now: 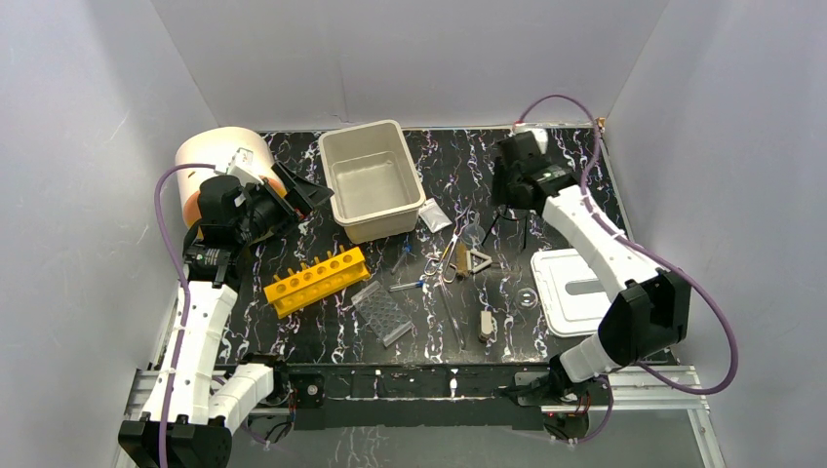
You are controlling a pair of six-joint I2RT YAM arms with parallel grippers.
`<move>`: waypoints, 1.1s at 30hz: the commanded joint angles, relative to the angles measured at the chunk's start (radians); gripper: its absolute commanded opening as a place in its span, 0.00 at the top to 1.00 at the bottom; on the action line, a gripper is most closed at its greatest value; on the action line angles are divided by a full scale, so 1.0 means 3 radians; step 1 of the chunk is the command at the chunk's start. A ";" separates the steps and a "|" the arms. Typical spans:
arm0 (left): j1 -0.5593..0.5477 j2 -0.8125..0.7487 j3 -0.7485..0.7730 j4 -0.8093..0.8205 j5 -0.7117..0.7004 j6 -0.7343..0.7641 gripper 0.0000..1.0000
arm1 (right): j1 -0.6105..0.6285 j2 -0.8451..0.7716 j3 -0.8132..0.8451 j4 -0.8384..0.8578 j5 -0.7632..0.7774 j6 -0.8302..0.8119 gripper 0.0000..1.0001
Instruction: Organize the chemistry lab equipment
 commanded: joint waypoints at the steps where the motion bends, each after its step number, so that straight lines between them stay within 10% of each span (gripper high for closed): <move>1: 0.0021 -0.0039 0.0004 -0.0020 0.0050 0.0040 0.02 | -0.0540 -0.0022 -0.0032 0.0002 -0.0127 0.0047 0.30; 15: 0.0021 0.0016 0.0026 -0.0056 0.0073 0.0019 0.02 | -0.0804 0.0448 -0.0203 0.0233 -0.0495 0.0073 0.63; 23: 0.0021 0.0057 0.0063 -0.0073 0.0074 0.0060 0.02 | -0.0813 0.0470 -0.0100 0.0375 -0.0217 -0.0069 0.98; 33: 0.0019 0.0063 0.0149 -0.0197 -0.0057 0.0095 0.02 | -0.0814 0.0330 0.0833 0.0326 -0.0028 -0.0194 1.00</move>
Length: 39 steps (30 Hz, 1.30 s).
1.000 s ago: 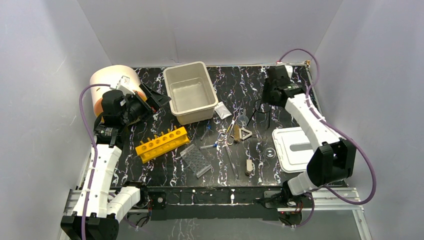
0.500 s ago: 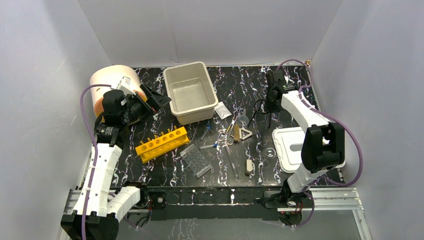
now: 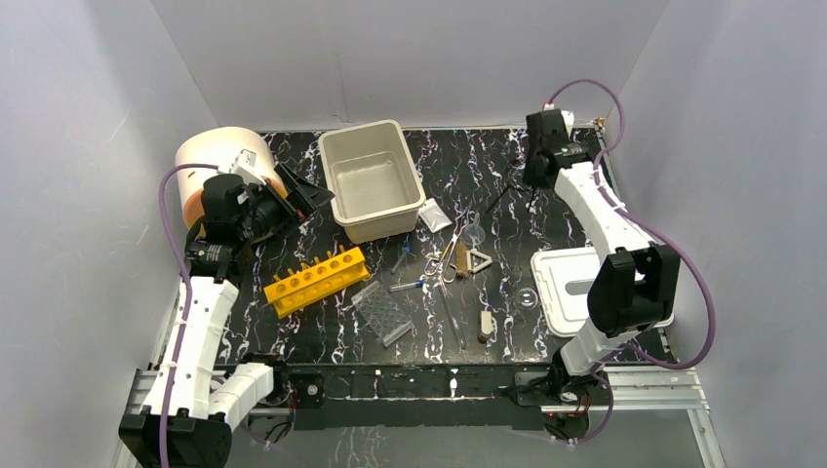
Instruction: Organize the chemistry lab equipment
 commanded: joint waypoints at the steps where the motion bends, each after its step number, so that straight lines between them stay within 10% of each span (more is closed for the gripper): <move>1: 0.0021 -0.0020 0.0167 -0.0159 -0.0072 0.0072 0.02 | -0.0012 -0.0172 0.0634 0.0197 -0.0022 -0.0040 1.00; 18: 0.0021 -0.0127 0.0568 -0.1228 -0.0859 0.0158 0.02 | 0.1284 0.1188 0.3051 -0.0033 -0.0180 -0.0031 1.00; 39: 0.0021 -0.0197 0.0551 -0.1642 -0.0688 0.0105 0.02 | 0.1769 0.2546 0.3587 0.0191 0.0357 -0.0223 1.00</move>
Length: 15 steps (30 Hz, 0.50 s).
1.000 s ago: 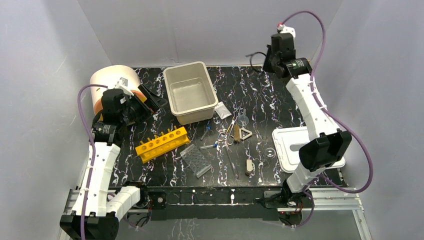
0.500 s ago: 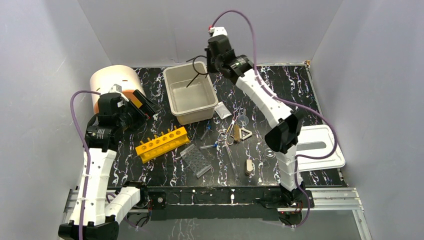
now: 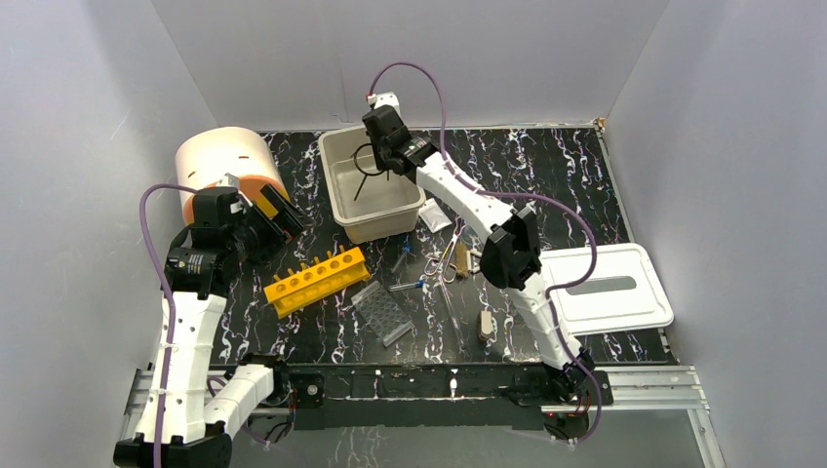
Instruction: Organize the chemistry lab equipment
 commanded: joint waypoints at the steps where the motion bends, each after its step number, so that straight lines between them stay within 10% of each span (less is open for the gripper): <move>1: 0.0017 0.0000 0.0102 -0.0145 0.0059 0.0050 0.02 | -0.0032 0.0213 0.0384 0.0096 0.0352 0.0034 1.00; 11: 0.0019 0.0053 0.0125 -0.0174 0.0005 0.0144 0.02 | -0.0032 0.0612 0.0621 0.0052 0.0683 0.0078 0.99; 15: 0.0019 0.0127 0.0252 -0.0224 -0.0045 0.0282 0.02 | -0.0032 0.0689 0.0633 0.0039 0.0800 0.0000 0.75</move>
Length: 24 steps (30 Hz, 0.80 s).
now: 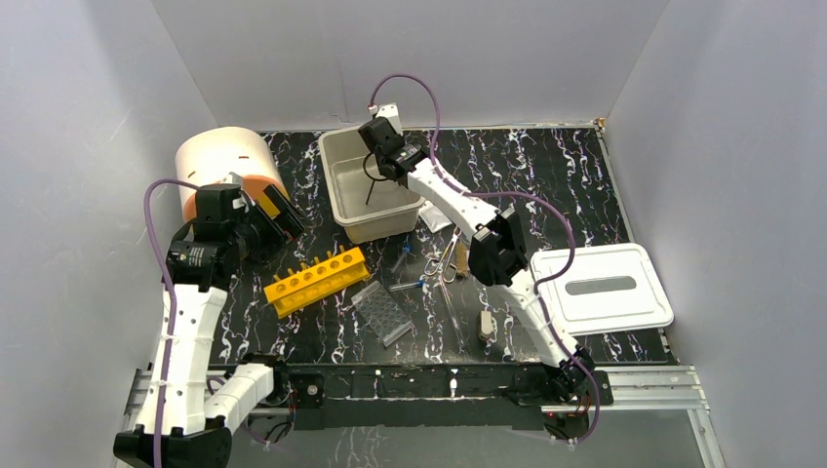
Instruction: Organize the chemistry lab equipment
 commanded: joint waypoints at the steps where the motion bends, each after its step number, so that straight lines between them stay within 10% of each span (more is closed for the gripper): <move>1: 0.0019 0.0056 0.0240 -0.0110 -0.0062 0.0205 0.02 | -0.0006 0.0090 0.0231 0.0139 0.0331 -0.0047 0.73; 7: 0.0020 0.0107 0.0189 -0.0060 -0.0034 0.0203 0.02 | -0.0011 0.0178 0.0389 0.0124 0.0175 -0.0043 0.53; 24: 0.0020 0.0056 0.0221 -0.0038 0.0196 0.0210 0.02 | -0.0132 -0.0652 0.0031 0.0440 -0.0409 0.0292 0.39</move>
